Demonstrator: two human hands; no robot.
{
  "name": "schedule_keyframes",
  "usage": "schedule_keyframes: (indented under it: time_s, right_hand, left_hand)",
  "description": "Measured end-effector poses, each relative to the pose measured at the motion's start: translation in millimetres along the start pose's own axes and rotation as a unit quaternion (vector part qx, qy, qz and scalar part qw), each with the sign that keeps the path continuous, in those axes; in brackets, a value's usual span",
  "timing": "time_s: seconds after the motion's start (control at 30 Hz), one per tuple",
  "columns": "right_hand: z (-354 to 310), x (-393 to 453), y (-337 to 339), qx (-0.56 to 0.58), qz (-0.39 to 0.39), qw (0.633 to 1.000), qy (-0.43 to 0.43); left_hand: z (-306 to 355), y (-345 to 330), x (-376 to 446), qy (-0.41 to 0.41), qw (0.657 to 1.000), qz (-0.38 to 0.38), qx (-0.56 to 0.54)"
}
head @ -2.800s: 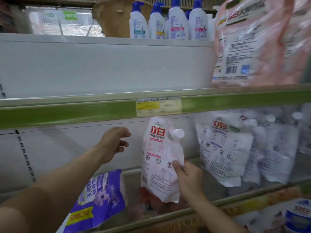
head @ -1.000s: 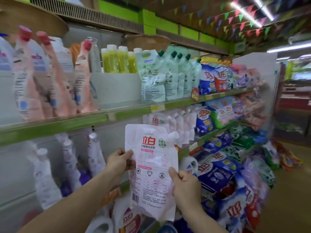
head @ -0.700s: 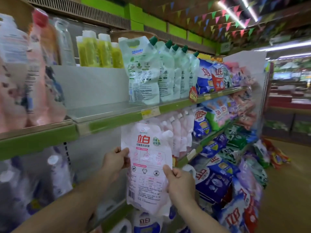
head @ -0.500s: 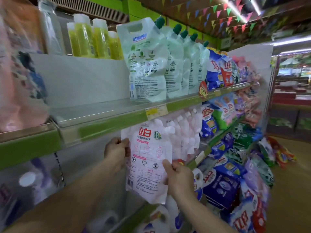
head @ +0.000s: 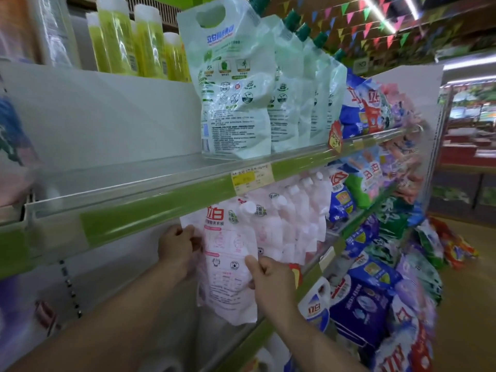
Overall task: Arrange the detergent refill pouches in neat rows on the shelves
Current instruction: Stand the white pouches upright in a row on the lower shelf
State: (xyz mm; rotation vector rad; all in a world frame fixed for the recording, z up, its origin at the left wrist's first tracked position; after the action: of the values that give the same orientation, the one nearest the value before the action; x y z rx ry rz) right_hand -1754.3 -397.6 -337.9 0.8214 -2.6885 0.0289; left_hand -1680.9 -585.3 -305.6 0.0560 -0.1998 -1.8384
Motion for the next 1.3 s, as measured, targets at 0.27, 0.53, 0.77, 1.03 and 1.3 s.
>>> schedule_keyframes:
  time_s: [0.27,0.53,0.77,1.03,1.3]
  right_hand:
    - [2.8,-8.1,3.2,-0.021,-0.047,0.999,-0.014]
    - [-32.7,-59.7,34.0,0.045,-0.035,0.998,-0.03]
    - [-70.2,-148.0,56.7,0.002,-0.092,0.994,-0.063]
    - [-126.9,-258.1,54.9,0.015,-0.159,0.986,-0.036]
    - [-173.4,-353.6,-23.6,0.025,-0.219,0.975,-0.008]
  left_hand:
    - [3.7,8.6,-8.8,0.032,0.999,-0.024,-0.021]
    - [12.5,34.9,-73.5,0.049,0.997,-0.066,-0.003]
    - [17.9,91.3,-178.7,0.033,0.997,-0.068,-0.004]
    - [3.5,224.1,-301.0,0.071,0.997,-0.013,-0.012]
    - [-31.1,395.5,-385.9,0.09,0.99,0.094,0.045]
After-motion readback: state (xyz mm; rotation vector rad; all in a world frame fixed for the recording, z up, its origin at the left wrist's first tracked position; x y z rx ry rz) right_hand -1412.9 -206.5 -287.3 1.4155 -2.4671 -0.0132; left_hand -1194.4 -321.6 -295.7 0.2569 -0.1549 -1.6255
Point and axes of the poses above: each hand's wrist, its own x-axis towards the middle knuckle, its own y-axis out of the back of the hand, z = x × y, the point moved 1 cm from there along x, towards the middle knuckle, and after that the axes turned 15 degrees about x, right-handed, at the moved point
